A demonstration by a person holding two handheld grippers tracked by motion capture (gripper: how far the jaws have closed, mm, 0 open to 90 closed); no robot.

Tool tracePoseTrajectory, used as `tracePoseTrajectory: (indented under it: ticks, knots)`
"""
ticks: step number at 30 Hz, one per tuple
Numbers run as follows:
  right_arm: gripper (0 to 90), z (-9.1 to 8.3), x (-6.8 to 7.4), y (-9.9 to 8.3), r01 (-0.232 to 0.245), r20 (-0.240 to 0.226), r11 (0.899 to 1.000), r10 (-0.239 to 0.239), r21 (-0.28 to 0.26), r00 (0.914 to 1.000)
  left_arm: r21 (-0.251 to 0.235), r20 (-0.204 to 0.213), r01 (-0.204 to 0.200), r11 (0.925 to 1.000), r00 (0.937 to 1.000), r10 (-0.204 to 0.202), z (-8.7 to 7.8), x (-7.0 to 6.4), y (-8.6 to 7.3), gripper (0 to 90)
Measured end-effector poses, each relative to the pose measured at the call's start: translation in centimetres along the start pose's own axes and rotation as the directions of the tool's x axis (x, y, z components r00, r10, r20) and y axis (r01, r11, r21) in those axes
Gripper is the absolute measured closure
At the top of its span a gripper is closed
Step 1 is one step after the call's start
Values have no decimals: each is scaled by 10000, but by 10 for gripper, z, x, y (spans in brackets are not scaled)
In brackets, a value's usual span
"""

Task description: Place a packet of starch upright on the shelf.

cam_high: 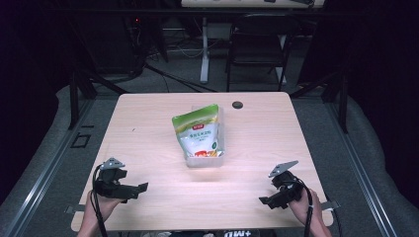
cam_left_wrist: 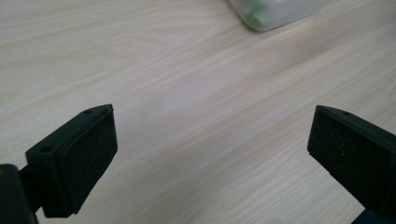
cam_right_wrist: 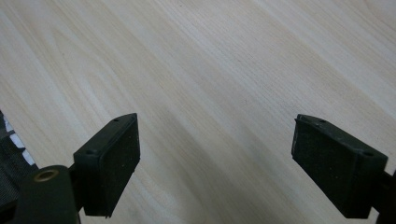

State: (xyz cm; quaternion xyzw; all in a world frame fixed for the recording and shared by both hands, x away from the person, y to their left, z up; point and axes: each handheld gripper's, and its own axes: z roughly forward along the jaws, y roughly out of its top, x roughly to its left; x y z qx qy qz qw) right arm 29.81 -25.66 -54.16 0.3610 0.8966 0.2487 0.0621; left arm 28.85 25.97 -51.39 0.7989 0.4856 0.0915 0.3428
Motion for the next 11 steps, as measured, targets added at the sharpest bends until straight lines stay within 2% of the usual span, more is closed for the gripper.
tracePoseTrajectory:
  ticks: [3, 5, 6, 7, 9, 10, 11]
  knots:
    - [148, 1, 0, 0, -52, 33, 10000, 52, -28, 10000, 174, 150, 57, 9998, 9999, -60, 7, 0, -8, 10]
    - [148, 1, 0, -1, -106, 36, 9999, 106, 31, 9999, 506, 82, -285, 9983, 9996, 281, 10, -1, -10, 14]
    - [148, 2, 0, -1, -104, 28, 9999, 104, 35, 9999, 464, -73, -363, 9983, 9993, 367, 10, -3, -11, 15]
    - [148, 2, 0, -1, -91, 38, 10000, 91, 8, 10000, 399, -31, -372, 9985, 9993, 373, 10, -2, -11, 20]
    - [148, 2, -1, -1, -5, 49, 10000, 5, 30, 10000, 208, 238, -188, 9996, 9995, 183, 12, -1, -12, 24]
    - [148, 2, 0, -1, -116, 3, 9999, 116, -34, 9999, 125, 405, -121, 9998, 9991, 116, 13, 0, -12, 13]
    - [148, 3, -1, -1, -138, 18, 9999, 138, -31, 9999, 62, 754, 64, 10000, 9971, -68, 15, 0, -11, 3]
